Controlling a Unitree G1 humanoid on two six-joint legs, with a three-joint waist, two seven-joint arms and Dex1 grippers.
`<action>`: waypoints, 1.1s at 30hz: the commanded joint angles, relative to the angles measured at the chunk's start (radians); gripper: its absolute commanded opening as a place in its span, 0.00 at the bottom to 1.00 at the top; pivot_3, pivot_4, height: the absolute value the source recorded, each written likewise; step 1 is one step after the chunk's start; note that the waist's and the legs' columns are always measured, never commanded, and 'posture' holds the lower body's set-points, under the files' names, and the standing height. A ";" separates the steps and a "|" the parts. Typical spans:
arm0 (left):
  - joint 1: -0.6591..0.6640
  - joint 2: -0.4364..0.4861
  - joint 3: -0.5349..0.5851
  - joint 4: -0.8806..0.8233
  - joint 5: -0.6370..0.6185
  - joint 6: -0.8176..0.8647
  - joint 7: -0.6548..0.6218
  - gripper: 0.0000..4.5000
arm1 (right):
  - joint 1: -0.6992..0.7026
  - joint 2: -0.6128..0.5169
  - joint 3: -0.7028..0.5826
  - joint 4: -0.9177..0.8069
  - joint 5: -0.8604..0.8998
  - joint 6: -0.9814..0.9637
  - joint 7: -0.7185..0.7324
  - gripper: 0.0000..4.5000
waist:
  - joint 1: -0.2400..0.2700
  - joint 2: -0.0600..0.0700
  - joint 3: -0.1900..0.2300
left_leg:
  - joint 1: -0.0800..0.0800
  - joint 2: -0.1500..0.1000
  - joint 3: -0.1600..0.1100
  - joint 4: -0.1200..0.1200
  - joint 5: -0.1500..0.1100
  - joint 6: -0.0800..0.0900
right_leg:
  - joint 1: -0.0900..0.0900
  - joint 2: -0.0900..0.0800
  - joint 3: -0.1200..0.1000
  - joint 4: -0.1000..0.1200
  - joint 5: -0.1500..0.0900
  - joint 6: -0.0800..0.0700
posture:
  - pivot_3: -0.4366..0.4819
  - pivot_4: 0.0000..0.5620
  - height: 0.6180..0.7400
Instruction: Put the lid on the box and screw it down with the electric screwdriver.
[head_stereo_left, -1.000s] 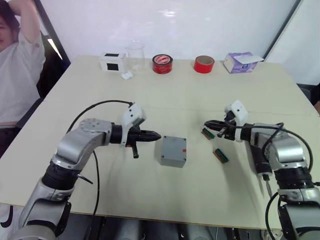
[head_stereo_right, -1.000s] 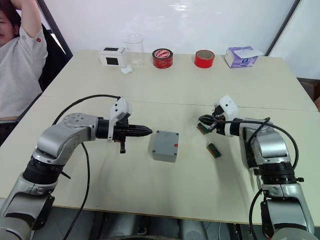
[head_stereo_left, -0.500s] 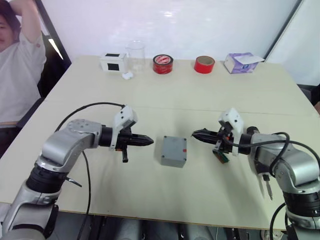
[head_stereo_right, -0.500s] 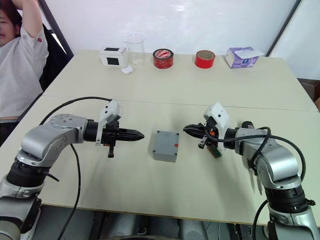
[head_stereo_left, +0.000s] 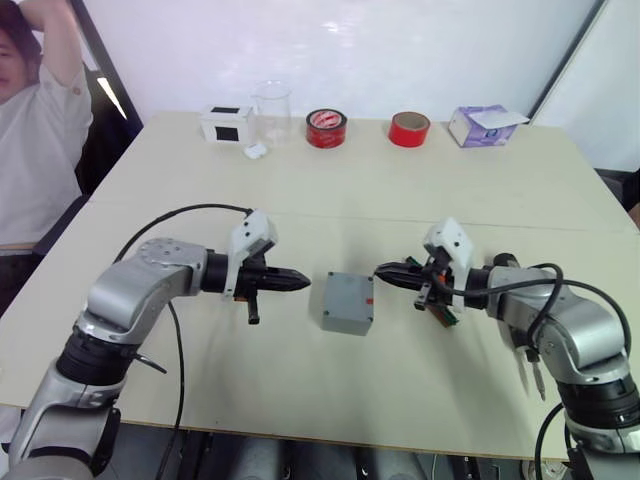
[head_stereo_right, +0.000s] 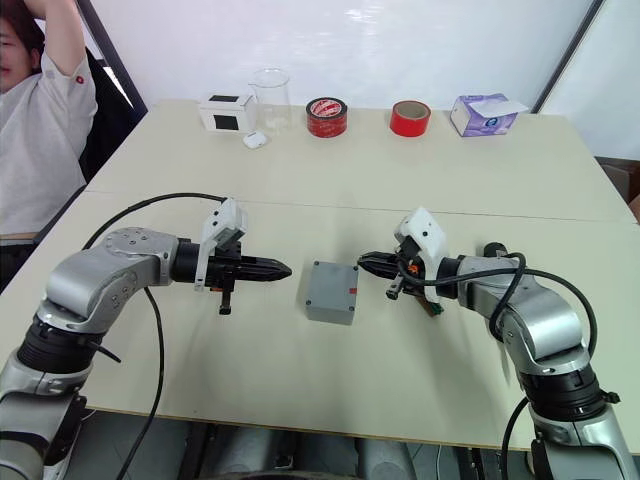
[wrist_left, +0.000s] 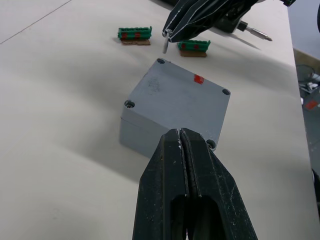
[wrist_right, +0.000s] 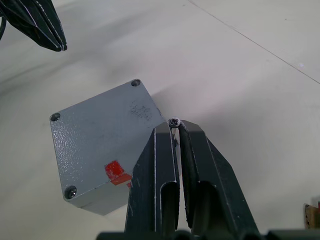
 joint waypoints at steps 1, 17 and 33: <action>0.000 0.012 0.011 -0.039 -0.011 -0.001 0.005 0.00 | -0.023 0.006 0.006 0.006 0.002 -0.024 0.002 0.01 | -0.001 0.000 0.000 | 0.000 0.000 0.000 0.000 0.000 0.000 | 0.000 0.000 0.000 0.000 0.000 0.000 | 0.48 0.27 1.00; -0.001 0.011 0.014 -0.045 -0.019 0.006 0.025 0.00 | -0.012 0.008 0.056 0.067 -0.035 -0.072 0.008 0.01 | -0.001 0.000 0.000 | 0.000 0.000 0.000 0.000 0.000 0.000 | 0.000 0.000 0.000 0.000 0.000 0.000 | 0.48 0.27 1.00; 0.006 0.000 0.027 -0.060 -0.045 0.011 0.042 0.00 | -0.006 -0.044 0.013 0.045 -0.022 -0.049 0.024 0.93 | 0.000 0.000 0.000 | 0.000 0.000 0.000 0.000 0.000 0.000 | 0.000 0.000 0.000 0.000 0.000 0.000 | 0.48 0.27 1.00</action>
